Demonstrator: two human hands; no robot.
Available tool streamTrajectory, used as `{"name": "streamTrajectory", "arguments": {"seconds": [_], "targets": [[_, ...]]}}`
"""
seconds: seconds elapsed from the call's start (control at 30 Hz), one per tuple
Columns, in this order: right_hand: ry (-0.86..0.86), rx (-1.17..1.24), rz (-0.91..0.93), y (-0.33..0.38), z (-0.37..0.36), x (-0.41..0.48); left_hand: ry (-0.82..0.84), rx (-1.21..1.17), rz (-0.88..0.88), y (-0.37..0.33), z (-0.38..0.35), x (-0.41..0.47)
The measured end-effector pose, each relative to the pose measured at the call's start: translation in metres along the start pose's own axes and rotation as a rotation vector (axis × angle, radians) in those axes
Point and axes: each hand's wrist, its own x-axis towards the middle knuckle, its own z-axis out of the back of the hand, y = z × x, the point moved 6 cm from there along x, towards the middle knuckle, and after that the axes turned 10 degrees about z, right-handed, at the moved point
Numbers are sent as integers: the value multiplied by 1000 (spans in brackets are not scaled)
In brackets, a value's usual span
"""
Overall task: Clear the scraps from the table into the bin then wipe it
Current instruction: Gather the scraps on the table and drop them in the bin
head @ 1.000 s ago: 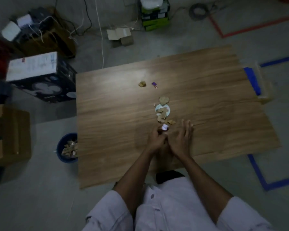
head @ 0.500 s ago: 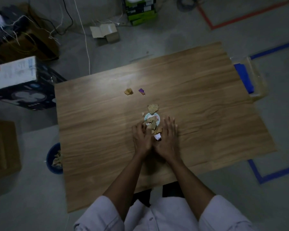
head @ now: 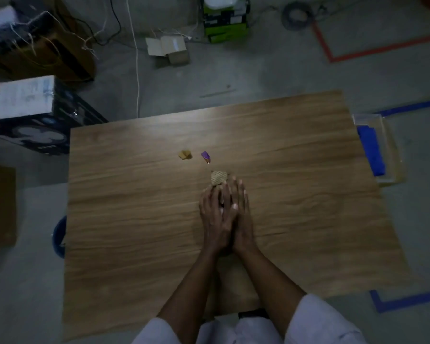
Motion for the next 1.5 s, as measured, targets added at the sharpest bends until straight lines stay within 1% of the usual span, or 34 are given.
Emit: {"name": "streamTrajectory", "arguments": {"seconds": [0.03, 0.1, 0.17, 0.2, 0.27, 0.33, 0.4, 0.47, 0.53, 0.63, 0.7, 0.77, 0.83, 0.9, 0.97, 1.03, 1.13, 1.2, 1.3, 1.4, 1.43, 1.5], "targets": [[27, -67, 32, 3, -4, -1, 17, 13, -45, -2, -3, -2], [73, -73, 44, 0, -12, 6, 15, 11, -84, -3, -5, 0], [89, -60, 45, -1, -14, 22, -14, -68, -44, -1, 2, 10], [84, 46, 37, -1, -11, 32, -47, -123, -8, -1, 9, 16], [40, 328, -1, -4, -1, 52, -165, -191, 43, 0, 29, 30], [-41, 491, -39, -9, 10, 55, -294, -189, 36, 2, 48, 38], [-71, 604, -45, -12, 15, 45, -371, -149, 30, 9, 58, 40], [-41, 683, -61, -14, 12, 26, -418, -89, 43, 19, 63, 36], [-51, 663, -80, -14, 12, 9, -448, -35, 50, 29, 64, 35], [-91, 541, -80, -8, 14, 1, -424, 11, 57, 33, 70, 63], [-106, 417, -37, 2, 13, 11, -368, 8, 4, 28, 75, 93], [-76, 272, -9, 10, 7, 32, -286, 2, -57, 19, 76, 123], [-51, 215, -41, 13, 2, 57, -233, 36, -99, 14, 76, 148], [-76, 222, -77, 11, 0, 79, -187, 73, -133, 10, 72, 164], [-93, 258, -78, 9, -1, 94, -60, 52, -161, 4, 64, 167], [-81, 282, -56, 10, -1, 104, 56, -28, -163, -1, 57, 162], [-93, 291, -46, 7, 1, 121, 81, -157, -103, -6, 57, 164], [-89, 297, -52, 3, 2, 137, 138, -208, -57, -6, 58, 176], [-41, 266, -34, -3, -3, 158, 228, -199, -35, -6, 60, 185], [22, 206, 50, 0, -9, 164, 199, -211, -38, -6, 68, 185], [29, 187, 96, 2, -11, 164, 151, -239, -42, -6, 71, 184], [17, 181, 185, 6, -12, 163, -8, -375, -48, -5, 77, 177]]}}
